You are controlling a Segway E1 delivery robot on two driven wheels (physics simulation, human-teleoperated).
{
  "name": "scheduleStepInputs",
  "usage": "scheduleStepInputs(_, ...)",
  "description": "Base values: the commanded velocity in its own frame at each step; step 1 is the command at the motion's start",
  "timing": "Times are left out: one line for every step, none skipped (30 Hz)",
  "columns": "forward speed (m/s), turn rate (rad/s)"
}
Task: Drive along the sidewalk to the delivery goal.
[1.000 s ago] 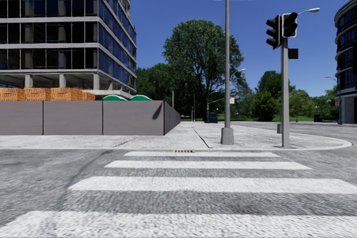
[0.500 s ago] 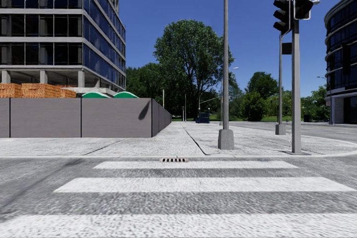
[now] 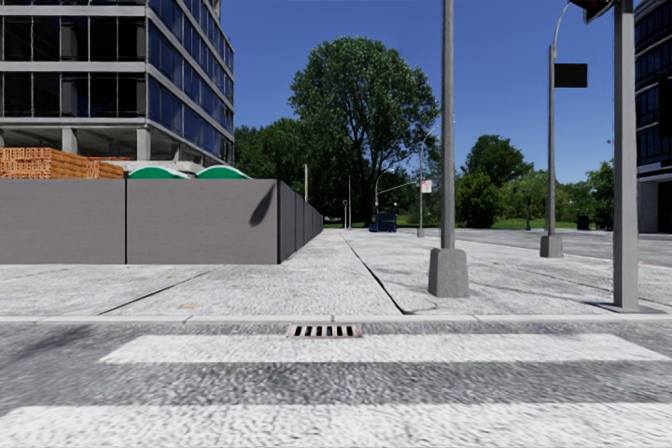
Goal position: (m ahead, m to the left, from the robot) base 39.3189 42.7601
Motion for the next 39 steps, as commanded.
scheduleStepInputs(2.00, 0.00)
scheduleStepInputs(2.00, 0.00)
scheduleStepInputs(2.00, 0.00)
scheduleStepInputs(2.00, 0.00)
scheduleStepInputs(2.00, 0.00)
scheduleStepInputs(2.00, 0.00)
scheduleStepInputs(2.00, 0.00)
scheduleStepInputs(2.00, 0.00)
scheduleStepInputs(2.00, 0.00)
scheduleStepInputs(2.00, 0.00)
scheduleStepInputs(2.00, 0.00)
scheduleStepInputs(2.00, 0.00)
scheduleStepInputs(2.00, 0.00)
scheduleStepInputs(2.00, 0.00)
scheduleStepInputs(2.00, 0.00)
scheduleStepInputs(2.00, 0.00)
scheduleStepInputs(2.00, 0.00)
scheduleStepInputs(2.00, 0.00)
scheduleStepInputs(2.00, 0.00)
scheduleStepInputs(2.00, 0.00)
scheduleStepInputs(2.00, 0.00)
scheduleStepInputs(2.00, 0.00)
scheduleStepInputs(2.00, 0.00)
scheduleStepInputs(2.00, -0.04)
scheduleStepInputs(2.00, -0.07)
scheduleStepInputs(2.00, -0.08)
scheduleStepInputs(2.00, -0.08)
scheduleStepInputs(2.00, -0.09)
scheduleStepInputs(2.00, -0.09)
scheduleStepInputs(2.00, -0.09)
scheduleStepInputs(2.00, -0.09)
scheduleStepInputs(2.00, -0.01)
scheduleStepInputs(2.00, 0.00)
scheduleStepInputs(2.00, 0.00)
scheduleStepInputs(2.00, 0.00)
scheduleStepInputs(2.00, 0.00)
scheduleStepInputs(2.00, 0.00)
scheduleStepInputs(2.00, 0.00)
scheduleStepInputs(2.00, 0.00)
